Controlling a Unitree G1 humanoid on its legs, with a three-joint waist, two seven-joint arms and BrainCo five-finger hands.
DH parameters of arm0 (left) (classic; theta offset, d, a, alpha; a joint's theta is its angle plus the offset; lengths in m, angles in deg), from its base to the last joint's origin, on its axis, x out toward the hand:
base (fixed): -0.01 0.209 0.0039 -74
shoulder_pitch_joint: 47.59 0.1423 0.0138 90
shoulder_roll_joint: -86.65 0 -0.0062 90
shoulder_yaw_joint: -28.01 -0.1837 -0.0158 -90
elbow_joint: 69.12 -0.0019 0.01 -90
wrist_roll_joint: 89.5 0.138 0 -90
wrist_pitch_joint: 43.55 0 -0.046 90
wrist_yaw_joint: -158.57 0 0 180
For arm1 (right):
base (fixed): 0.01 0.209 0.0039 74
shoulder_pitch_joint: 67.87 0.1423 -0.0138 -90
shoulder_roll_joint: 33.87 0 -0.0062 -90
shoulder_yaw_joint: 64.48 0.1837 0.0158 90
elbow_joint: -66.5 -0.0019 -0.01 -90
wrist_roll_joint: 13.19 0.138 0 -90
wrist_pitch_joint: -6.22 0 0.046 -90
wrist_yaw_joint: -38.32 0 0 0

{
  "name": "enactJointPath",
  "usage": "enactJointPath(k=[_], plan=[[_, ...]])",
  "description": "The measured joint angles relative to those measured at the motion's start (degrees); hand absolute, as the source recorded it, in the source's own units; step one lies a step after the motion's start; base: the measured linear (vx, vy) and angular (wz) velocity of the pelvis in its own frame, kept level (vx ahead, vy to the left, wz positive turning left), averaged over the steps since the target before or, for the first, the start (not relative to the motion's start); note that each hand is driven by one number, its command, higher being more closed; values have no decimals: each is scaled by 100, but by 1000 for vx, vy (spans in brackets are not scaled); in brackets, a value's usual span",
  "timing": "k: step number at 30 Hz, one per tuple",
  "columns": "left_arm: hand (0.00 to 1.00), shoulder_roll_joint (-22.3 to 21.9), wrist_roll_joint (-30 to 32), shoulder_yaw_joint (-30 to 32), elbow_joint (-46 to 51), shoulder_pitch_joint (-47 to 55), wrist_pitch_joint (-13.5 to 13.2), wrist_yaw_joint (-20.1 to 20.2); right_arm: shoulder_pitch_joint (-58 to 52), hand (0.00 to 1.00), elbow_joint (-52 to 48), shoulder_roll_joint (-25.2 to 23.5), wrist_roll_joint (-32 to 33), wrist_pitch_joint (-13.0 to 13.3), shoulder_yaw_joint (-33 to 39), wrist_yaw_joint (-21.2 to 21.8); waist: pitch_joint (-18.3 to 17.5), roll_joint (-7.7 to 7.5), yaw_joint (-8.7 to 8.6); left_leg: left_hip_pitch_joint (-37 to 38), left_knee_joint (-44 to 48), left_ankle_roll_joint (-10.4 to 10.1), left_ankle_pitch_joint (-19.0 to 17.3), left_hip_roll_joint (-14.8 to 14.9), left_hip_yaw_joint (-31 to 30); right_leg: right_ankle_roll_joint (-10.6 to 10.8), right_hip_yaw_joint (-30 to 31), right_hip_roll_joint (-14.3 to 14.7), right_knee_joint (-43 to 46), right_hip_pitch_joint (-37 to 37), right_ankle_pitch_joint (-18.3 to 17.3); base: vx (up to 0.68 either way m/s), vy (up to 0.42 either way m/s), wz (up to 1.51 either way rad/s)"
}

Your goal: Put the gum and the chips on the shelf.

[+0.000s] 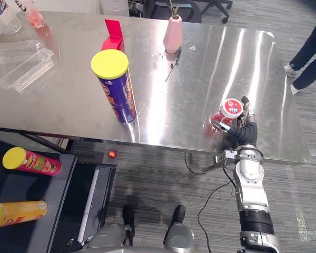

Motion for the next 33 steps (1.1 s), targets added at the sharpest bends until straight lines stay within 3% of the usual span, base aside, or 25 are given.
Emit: enactJointPath(k=[25, 33], plan=[[0, -15, 6, -61, 159, 1, -6, -31, 194, 100, -20, 136, -230, -39, -8, -95, 123, 31, 45, -136, 195, -12, -14, 36, -124, -65, -121, -29, 103, -5, -74, -9, -5, 3], [0, -16, 28, 22, 264, 13, -7, -33, 179, 100, -1060, 140, -439, 22, -11, 99, 78, -45, 40, 17, 124, -16, -14, 79, -90, -67, -100, 12, 112, 98, -70, 3, -3, -1]])
